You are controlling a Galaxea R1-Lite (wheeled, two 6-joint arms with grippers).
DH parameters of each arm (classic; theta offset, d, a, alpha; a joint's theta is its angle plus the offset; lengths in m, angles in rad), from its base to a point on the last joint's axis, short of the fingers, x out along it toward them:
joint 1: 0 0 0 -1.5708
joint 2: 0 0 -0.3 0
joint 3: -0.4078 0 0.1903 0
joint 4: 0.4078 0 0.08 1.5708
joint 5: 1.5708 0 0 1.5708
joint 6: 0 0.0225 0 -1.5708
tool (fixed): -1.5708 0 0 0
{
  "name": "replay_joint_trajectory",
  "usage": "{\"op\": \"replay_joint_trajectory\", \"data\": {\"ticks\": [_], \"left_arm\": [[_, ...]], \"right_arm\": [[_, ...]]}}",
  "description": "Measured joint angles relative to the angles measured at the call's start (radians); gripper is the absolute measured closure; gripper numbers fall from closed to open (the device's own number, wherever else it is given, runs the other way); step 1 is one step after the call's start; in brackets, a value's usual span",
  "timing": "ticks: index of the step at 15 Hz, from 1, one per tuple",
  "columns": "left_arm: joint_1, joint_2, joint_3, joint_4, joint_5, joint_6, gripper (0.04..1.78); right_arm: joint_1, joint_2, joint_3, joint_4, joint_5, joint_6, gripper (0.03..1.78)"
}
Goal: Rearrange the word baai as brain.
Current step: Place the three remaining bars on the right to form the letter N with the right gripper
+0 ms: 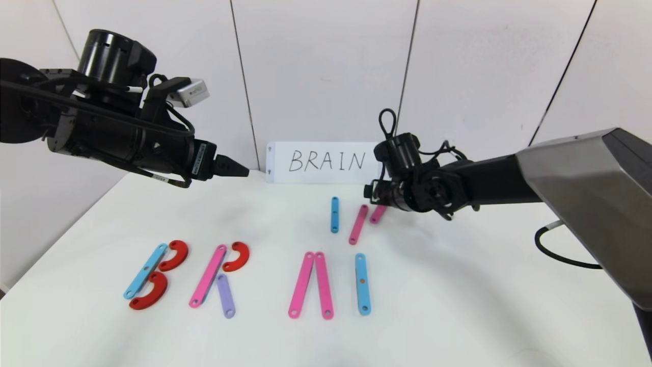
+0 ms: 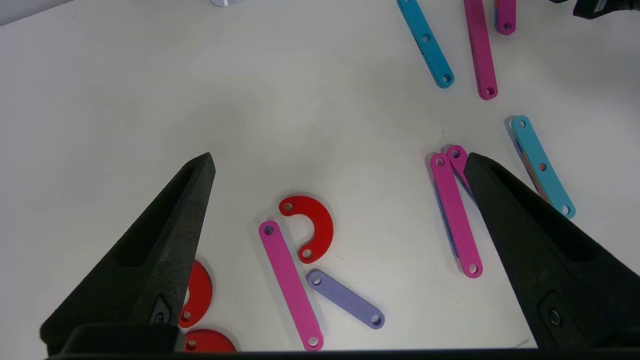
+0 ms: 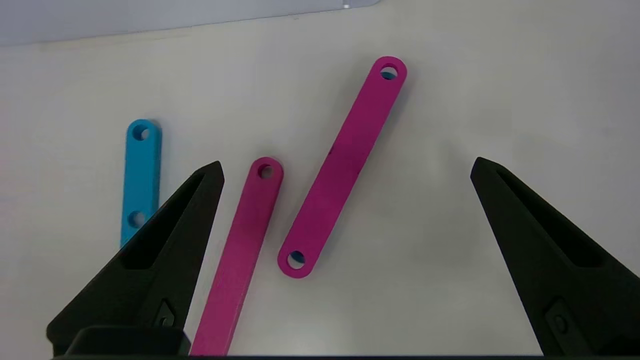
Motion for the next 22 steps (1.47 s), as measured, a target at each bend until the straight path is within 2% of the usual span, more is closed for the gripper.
{"op": "replay_joint_trajectory", "data": {"ticks": [3,10,12,15,20,22], "left_arm": [[-0.003,0.0,0.0,0.0,0.0,0.0,0.08],[-0.021,0.008,0.006,0.002,0.0,0.0,0.08],[-0.027,0.009,0.009,0.002,0.002,0.0,0.08],[-0.035,0.009,0.013,0.001,0.002,0.0,0.08],[-0.038,0.007,0.017,0.001,0.002,0.0,0.08],[-0.039,0.007,0.017,0.001,0.002,0.0,0.08]], "right_arm": [[-0.027,0.038,-0.012,-0.001,-0.015,0.028,0.08],[-0.04,0.078,-0.023,0.006,-0.016,0.021,0.08],[-0.039,0.089,-0.032,0.01,-0.015,0.023,0.13],[-0.038,0.097,-0.036,0.011,-0.015,0.023,0.41],[-0.031,0.105,-0.042,0.011,-0.011,0.024,1.28],[-0.031,0.111,-0.044,0.009,-0.007,0.025,1.5]]}}
